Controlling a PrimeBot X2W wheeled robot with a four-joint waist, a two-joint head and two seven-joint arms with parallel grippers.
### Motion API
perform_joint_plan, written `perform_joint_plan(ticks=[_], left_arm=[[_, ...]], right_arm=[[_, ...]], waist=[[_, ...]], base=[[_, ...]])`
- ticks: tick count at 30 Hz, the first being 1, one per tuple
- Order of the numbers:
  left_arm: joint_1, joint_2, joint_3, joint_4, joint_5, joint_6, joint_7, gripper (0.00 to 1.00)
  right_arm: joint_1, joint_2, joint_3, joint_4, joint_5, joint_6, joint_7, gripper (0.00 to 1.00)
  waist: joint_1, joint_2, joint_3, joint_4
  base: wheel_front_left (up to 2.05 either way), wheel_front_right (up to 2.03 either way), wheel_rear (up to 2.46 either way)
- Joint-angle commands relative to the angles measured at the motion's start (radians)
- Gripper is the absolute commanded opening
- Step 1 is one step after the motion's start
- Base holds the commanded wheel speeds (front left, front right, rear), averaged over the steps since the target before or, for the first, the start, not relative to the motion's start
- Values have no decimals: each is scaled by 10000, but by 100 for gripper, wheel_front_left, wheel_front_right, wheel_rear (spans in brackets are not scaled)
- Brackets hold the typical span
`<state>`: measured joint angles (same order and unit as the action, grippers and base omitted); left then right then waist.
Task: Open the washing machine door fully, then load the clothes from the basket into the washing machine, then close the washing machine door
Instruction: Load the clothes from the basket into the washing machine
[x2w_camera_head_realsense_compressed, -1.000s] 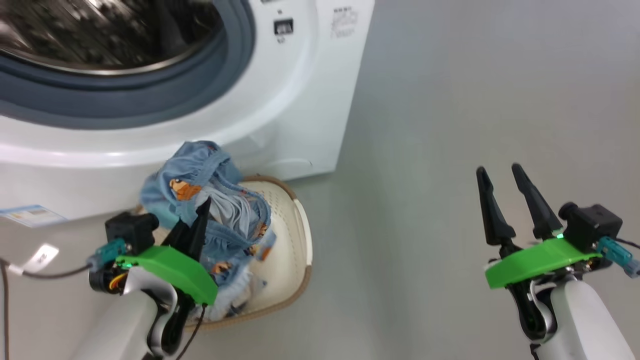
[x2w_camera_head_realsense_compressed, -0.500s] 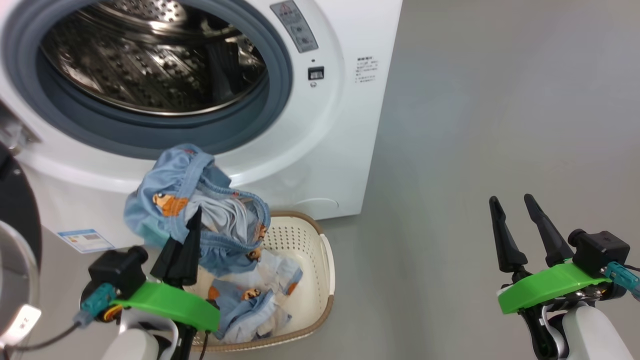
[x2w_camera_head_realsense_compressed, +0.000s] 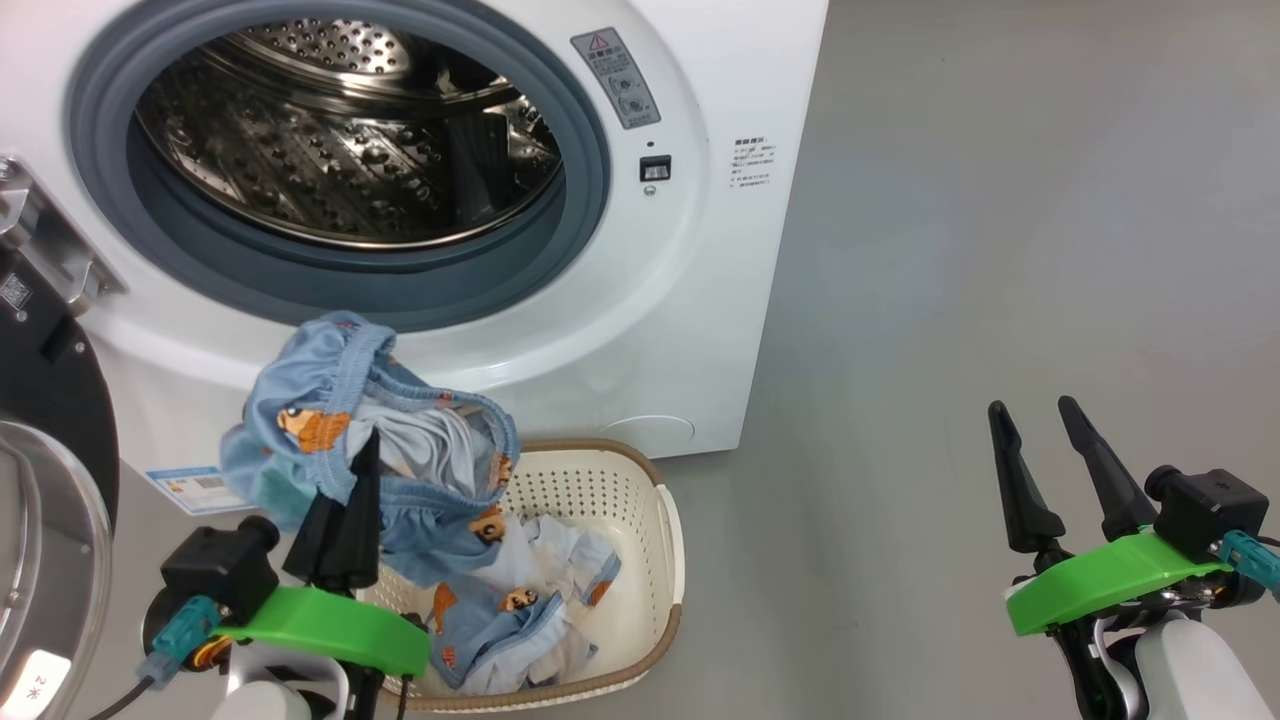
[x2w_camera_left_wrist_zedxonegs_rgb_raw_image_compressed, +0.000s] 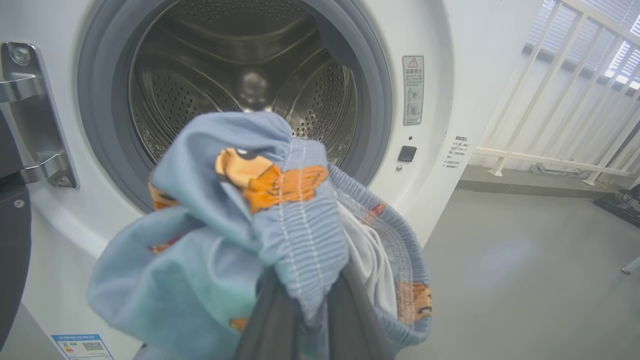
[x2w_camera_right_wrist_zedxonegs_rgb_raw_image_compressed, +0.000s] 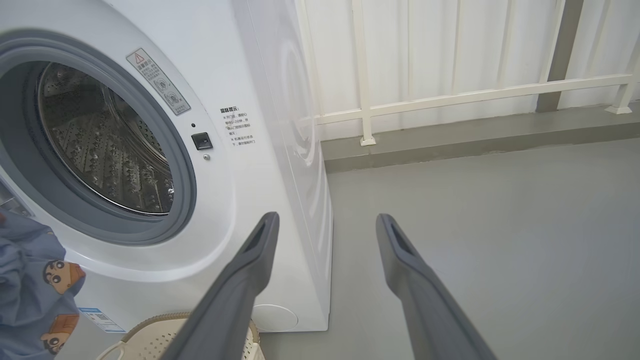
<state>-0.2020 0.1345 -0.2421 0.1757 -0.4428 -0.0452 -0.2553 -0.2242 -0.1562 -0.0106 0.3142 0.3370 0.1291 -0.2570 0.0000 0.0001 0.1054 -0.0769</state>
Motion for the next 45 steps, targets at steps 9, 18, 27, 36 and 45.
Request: perform_joint_plan(ticks=[9,18,27,36,45], left_arm=[[-1250,83,603,265,436,-301,-64,0],[-3196,141,919,1413,734,-497,-64,0],[-5642,383,1551,3315,1376,-667,-64,0],[-8057,1103,1828,6023,1737,-772,-64,0],[-10448,1971,1777,7204,2187,-805,-64,0]], right_arm=[[-137,-124,361,-304,-42,16,-48,100],[-389,-63,503,-361,-49,16,-48,100],[-905,214,604,-614,-106,16,-48,100],[-1374,601,665,-906,-140,16,-48,100],[-1661,935,800,-1102,-52,16,-48,100]], waist=[[0,-1,373,-109],[0,-1,1015,-564],[0,-1,2487,-1349],[0,-1,4179,-2220],[0,-1,5495,-2984]], base=[[0,0,0],[0,0,0],[0,0,0],[0,0,0],[0,0,0]])
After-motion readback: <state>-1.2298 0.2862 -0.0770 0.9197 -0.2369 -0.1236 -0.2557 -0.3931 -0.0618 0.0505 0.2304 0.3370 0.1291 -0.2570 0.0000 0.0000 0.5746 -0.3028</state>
